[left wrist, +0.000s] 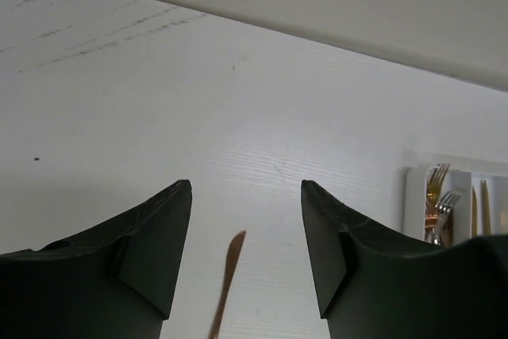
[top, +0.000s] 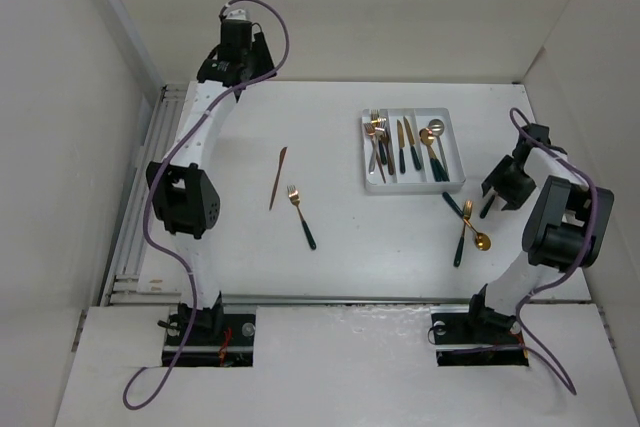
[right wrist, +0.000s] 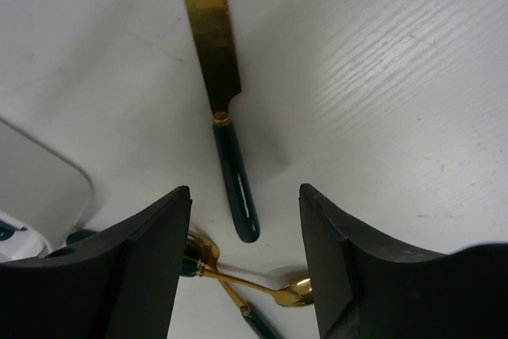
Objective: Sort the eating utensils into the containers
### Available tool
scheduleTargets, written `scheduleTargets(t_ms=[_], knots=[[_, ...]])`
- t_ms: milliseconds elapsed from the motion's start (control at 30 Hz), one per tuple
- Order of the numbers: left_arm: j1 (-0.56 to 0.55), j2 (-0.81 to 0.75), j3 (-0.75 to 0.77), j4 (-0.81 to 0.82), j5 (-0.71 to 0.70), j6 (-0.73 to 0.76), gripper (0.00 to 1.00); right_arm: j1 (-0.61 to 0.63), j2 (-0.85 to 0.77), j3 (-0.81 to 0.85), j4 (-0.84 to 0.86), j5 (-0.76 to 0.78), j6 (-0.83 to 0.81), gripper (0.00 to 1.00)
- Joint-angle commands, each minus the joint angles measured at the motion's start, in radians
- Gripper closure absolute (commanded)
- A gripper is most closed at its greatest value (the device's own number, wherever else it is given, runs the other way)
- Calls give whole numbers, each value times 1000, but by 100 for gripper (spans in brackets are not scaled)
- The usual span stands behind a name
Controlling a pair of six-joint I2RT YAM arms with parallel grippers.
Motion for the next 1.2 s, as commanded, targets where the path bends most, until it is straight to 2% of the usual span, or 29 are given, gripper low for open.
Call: scheduleTargets(t_ms=[0, 133, 367, 400, 467, 500, 667, 767, 833, 867, 900, 933, 1033, 1167], knots=[[23, -68, -16, 2, 20, 38, 46, -13, 31, 39, 15, 37, -11, 38], [46, -68, -5, 13, 43, 58, 46, -13, 85, 30, 25, 11, -31, 41], [66, -59, 4, 13, 43, 58, 46, -13, 120, 30, 41, -3, -54, 57], [66, -59, 4, 13, 43, 58, 46, -13, 120, 30, 41, -3, -65, 69], [66, -59, 15, 13, 43, 58, 46, -13, 120, 30, 41, -3, -77, 83], [66, -59, 15, 13, 43, 58, 46, -13, 120, 30, 41, 9, -77, 99], [66, -59, 15, 34, 43, 103, 46, -13, 52, 74, 28, 161, -88, 100], [66, -59, 6, 34, 13, 150, 46, 5, -59, 105, 19, 242, -88, 100], [66, -59, 6, 34, -23, 176, 41, 43, -140, 150, 10, 291, -111, 100], [66, -59, 6, 34, -37, 192, 34, 101, -162, 169, 10, 337, -122, 100], [76, -59, -5, 34, -37, 204, 5, 136, -180, 205, -1, 354, -133, 100], [76, -68, -16, 34, -46, 204, 0, 173, -203, 223, -1, 355, -165, 100], [109, -93, -65, 49, -29, 204, 0, 376, -212, 275, -1, 355, -215, 100], [147, -119, -80, 37, 60, 204, 0, 601, -122, 335, 73, 235, -268, 100]])
